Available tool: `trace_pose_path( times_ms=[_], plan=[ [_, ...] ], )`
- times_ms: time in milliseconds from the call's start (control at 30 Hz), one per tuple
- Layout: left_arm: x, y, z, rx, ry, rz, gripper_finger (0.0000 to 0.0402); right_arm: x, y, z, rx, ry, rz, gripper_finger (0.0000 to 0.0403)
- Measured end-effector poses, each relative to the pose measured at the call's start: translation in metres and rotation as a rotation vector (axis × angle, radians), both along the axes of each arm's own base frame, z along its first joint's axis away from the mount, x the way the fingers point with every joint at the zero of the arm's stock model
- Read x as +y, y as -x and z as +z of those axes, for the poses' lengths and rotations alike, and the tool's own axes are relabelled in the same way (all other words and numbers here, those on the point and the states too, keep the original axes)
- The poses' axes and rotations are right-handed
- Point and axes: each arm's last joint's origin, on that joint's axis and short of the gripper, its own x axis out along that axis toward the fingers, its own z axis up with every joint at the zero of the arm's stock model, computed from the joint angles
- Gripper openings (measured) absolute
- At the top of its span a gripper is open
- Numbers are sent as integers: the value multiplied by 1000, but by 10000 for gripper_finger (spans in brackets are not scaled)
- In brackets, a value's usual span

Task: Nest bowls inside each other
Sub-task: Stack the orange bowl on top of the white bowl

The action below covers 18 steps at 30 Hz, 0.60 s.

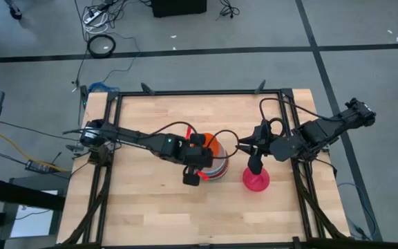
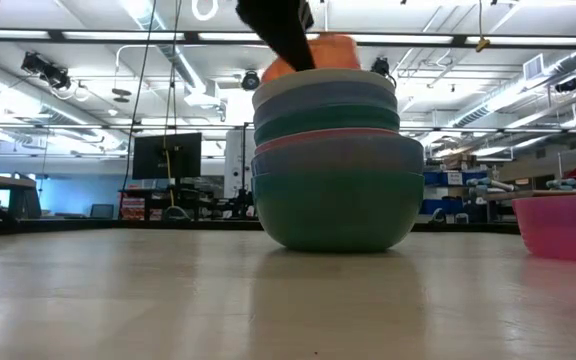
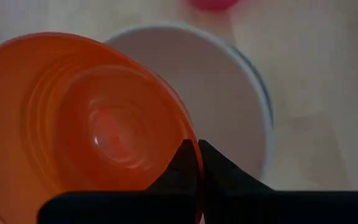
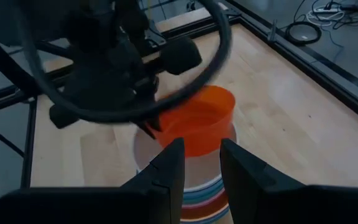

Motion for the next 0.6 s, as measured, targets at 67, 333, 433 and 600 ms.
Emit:
trace_pose_path(
  times_ms=[67,333,433,600],
  plan=[
    [2,-1,-2,-2,9,2,3,0,0,0,0,0,-1,91],
    [11,-3,-4,3,75,-9,3,0,0,0,0,0,0,91],
    [10,-3,-4,4,112,-9,4,0,0,0,0,0,-1,91],
    [11,-5,-3,-16,126,20,47,0,0,0,0,0,-1,91]
  ],
)
